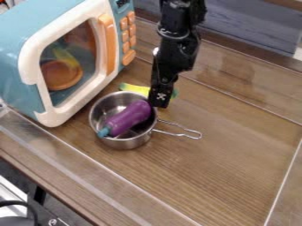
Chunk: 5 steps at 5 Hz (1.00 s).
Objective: Put the banana in the silver pot
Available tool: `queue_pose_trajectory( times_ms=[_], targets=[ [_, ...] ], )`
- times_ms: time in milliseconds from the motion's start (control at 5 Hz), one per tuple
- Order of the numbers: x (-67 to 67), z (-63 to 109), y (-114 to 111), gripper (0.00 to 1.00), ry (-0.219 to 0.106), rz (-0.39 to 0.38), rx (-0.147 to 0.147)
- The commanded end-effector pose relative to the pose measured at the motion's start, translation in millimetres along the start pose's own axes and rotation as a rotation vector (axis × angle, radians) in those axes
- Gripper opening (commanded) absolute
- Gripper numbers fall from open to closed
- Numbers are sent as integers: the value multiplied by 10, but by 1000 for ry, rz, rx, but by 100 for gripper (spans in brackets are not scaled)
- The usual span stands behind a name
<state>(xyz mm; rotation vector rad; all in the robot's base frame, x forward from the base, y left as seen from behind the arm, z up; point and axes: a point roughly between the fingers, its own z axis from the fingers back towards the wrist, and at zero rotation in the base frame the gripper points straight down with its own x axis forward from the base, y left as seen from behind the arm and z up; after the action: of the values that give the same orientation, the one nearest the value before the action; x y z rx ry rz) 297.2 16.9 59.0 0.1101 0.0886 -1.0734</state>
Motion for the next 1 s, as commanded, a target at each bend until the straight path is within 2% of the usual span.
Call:
queue_pose_trajectory(
  times_ms=[0,200,400,600,800],
  targets=[
    [-20,273,27,100,-35,12,83],
    [-42,313,12,100,-38,15,95],
    [-103,332,74,100,-38,53,104],
    [-170,354,132,0,-37,86,108],
    [-101,325,115,0,-39,85,117]
  ],
)
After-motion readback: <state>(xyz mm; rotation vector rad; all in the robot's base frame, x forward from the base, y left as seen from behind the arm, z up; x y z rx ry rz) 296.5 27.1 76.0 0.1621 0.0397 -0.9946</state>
